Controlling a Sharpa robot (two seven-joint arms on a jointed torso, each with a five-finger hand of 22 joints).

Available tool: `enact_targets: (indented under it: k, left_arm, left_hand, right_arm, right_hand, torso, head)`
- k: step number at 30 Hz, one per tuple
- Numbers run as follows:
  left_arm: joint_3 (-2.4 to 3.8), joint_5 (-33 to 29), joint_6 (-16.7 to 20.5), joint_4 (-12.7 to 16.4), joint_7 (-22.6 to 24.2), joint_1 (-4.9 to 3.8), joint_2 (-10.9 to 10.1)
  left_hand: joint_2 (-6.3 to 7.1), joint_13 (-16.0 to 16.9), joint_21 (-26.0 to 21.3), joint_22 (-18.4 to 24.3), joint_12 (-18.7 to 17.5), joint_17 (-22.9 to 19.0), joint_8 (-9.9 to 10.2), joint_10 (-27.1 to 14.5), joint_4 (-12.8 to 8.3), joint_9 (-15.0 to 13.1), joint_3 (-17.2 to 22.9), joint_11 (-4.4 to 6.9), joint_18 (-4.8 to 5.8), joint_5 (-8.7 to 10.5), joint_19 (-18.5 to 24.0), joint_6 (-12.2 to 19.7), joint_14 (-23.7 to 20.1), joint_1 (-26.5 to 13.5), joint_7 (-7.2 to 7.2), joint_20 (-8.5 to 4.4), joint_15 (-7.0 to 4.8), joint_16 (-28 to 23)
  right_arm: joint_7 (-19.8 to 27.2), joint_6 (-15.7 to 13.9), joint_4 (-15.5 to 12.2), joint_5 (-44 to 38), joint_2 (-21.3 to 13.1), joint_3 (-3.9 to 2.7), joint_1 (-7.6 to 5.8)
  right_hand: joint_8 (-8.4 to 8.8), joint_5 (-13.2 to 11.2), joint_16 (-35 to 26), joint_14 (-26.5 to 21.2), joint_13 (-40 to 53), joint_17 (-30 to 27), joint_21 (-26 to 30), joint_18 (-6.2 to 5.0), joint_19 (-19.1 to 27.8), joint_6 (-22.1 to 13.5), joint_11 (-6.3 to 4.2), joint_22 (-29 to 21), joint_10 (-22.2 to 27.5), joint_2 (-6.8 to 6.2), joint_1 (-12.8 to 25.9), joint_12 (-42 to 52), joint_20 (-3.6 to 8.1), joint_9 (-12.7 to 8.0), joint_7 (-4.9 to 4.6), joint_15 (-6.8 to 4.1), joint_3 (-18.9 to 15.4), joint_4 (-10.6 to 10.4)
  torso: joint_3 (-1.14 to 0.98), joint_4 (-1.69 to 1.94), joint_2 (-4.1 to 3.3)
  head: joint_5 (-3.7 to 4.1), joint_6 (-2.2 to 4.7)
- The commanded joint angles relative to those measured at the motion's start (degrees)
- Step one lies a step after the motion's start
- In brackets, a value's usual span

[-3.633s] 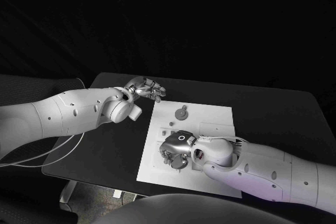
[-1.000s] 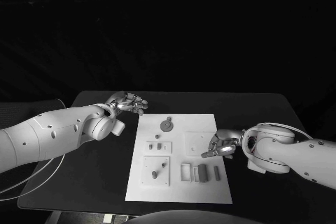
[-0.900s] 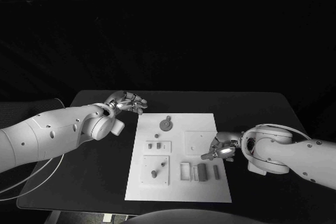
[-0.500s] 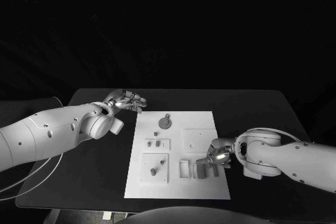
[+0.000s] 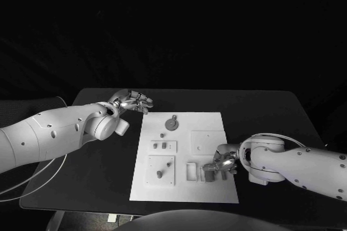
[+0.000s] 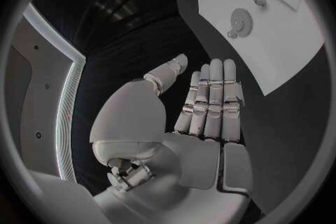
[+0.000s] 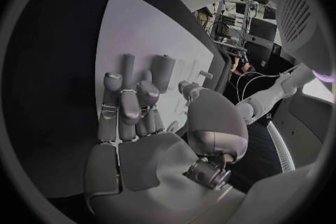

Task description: Assemble the parts on the task board

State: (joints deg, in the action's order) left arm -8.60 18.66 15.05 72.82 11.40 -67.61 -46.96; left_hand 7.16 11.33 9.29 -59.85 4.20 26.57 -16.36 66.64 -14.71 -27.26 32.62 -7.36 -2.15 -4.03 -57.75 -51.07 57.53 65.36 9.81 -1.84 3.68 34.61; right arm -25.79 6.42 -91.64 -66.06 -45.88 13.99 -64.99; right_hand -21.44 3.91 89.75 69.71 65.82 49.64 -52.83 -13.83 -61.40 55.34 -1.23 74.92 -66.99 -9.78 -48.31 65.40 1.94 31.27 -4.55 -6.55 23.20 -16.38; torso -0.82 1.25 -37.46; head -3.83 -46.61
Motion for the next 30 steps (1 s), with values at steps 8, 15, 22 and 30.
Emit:
enact_targets:
  k: [8,15,22,30]
  left_arm:
    - [0.03,-0.3,-0.77,0.37,0.41,-0.06,-0.06]
    - [0.02,-0.3,-0.87,0.44,0.35,-0.06,-0.15]
    - [0.02,-0.3,-0.84,0.48,0.34,-0.06,-0.19]
    - [0.02,-0.3,-0.79,0.47,0.3,-0.06,-0.23]
  left_hand:
    - [-0.18,-0.1,-0.27,-0.07,-0.09,0.13,-0.37,0.27,0.27,0.06,-0.06,-0.15,-0.95,-0.31,-0.24,0.45,0.33,-0.55,0.02,-0.06,0.1,-0.35]
    - [-0.18,-0.1,-0.28,-0.08,-0.09,0.17,-0.38,0.27,0.29,0.06,-0.06,-0.15,-0.95,-0.31,-0.24,0.45,0.33,-0.56,0.02,-0.06,0.1,-0.38]
    - [-0.18,-0.1,-0.29,-0.08,-0.09,0.21,-0.38,0.27,0.29,0.07,-0.07,-0.14,-0.96,-0.31,-0.24,0.45,0.33,-0.56,0.02,-0.07,0.1,-0.41]
    - [-0.2,-0.11,-0.31,-0.1,-0.09,0.28,-0.39,0.28,0.27,0.08,-0.03,-0.13,-0.97,-0.33,-0.24,0.45,0.34,-0.5,0.01,-0.08,0.09,-0.47]
  right_arm:
    - [-0.05,2.65,1.8,-3.51,1.57,0.03,0.94]
    - [-0.35,2.69,2.39,-3.99,2.31,0.05,1.24]
    - [-0.51,1.82,2.42,-3.93,2.35,0.05,1.27]
    - [-0.91,0.16,2.13,-0.06,2.02,0.04,1.27]
  right_hand:
    - [0.6,0.63,-0.09,0.59,-0.27,-0.04,-0.23,-1.17,0.73,1.17,-0.06,1.09,0.55,0.71,-2.22,0.29,0.07,0.11,-0.51,-0.45,-2.55,-0.05]
    - [0.83,0.86,-0.19,0.51,-0.42,-0.08,-0.26,-1.17,0.82,1.27,-0.05,1.07,0.58,1.08,-3.84,0.36,0.01,0.14,-0.55,-0.41,-3.91,0.05]
    - [1.07,5.9,-0.31,0.23,-0.66,-0.34,-0.43,-1.17,1.1,1.47,-0.01,1.14,0.69,3.68,-9.46,0.45,-0.03,0.31,-0.52,-0.36,-6.3,2.88]
    - [1.19,6.33,-0.44,0.02,-0.97,-0.28,-0.4,-1.17,1.66,1.95,-0.11,1.05,0.84,7.94,-14.61,0.42,-0.43,0.51,-0.45,-0.36,-9.37,10.48]
  torso:
    - [0.01,0.04,-0.01]
    - [0.05,0.05,-0.01]
    - [0.08,0.03,0.03]
    - [0.05,0.02,0.03]
  head:
    - [-0.19,-0.61]
    - [-0.29,-1.09]
    - [-0.34,-1.2]
    - [-0.38,-1.3]
